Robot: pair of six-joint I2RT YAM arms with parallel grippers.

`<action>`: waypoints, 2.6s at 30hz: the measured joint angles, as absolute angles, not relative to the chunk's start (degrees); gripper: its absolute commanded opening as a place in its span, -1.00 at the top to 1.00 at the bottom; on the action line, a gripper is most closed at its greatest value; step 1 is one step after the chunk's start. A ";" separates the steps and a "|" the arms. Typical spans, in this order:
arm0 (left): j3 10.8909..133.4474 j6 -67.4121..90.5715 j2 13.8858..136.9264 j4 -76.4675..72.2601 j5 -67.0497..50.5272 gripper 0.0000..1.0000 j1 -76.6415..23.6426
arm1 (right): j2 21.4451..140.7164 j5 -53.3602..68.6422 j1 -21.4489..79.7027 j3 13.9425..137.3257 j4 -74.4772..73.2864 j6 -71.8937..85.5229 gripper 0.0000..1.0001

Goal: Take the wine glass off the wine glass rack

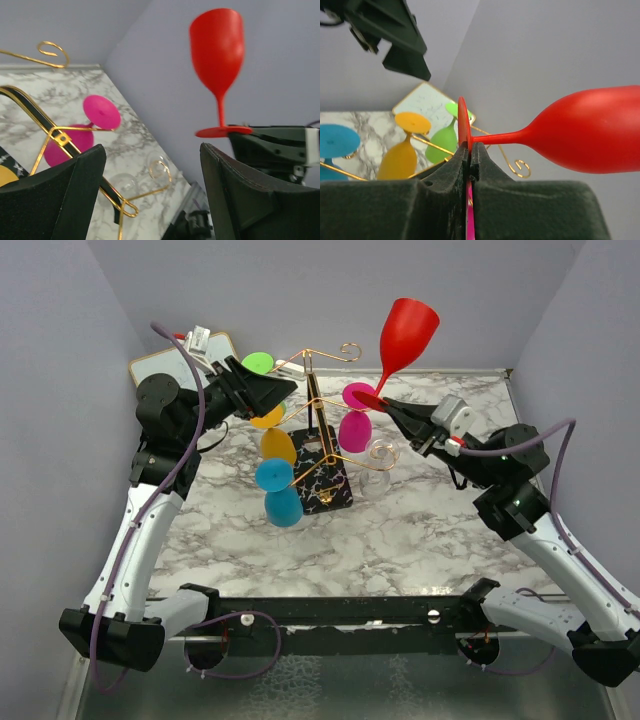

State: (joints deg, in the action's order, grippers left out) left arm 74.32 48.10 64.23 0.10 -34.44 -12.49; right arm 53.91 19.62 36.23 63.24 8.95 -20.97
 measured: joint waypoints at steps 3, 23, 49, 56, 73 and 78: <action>72.29 54.37 62.92 -1.54 -38.17 -0.58 -12.49 | 55.42 19.29 36.91 62.43 7.03 -23.81 0.98; 59.33 84.14 60.77 -8.71 -46.04 -0.54 -12.49 | 65.21 1.78 52.97 57.41 18.70 -51.16 0.98; 57.54 87.29 60.75 -12.60 -46.09 0.48 -12.49 | 72.49 -5.63 64.05 55.29 30.89 -64.82 0.94; 56.16 88.36 60.75 -12.71 -46.28 1.00 -12.49 | 72.49 -6.87 64.53 53.39 32.12 -66.70 0.69; 56.71 80.88 59.27 -14.48 -42.15 1.00 -12.47 | 57.01 -14.92 65.10 50.48 26.20 -54.81 0.17; 60.99 72.97 56.40 -9.89 -36.62 1.00 -12.45 | 56.45 -23.77 65.19 54.68 22.46 -49.63 0.67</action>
State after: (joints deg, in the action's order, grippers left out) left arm 60.99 72.97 56.40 -9.89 -36.62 -12.45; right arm 56.45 -23.77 65.19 54.68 22.46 -49.63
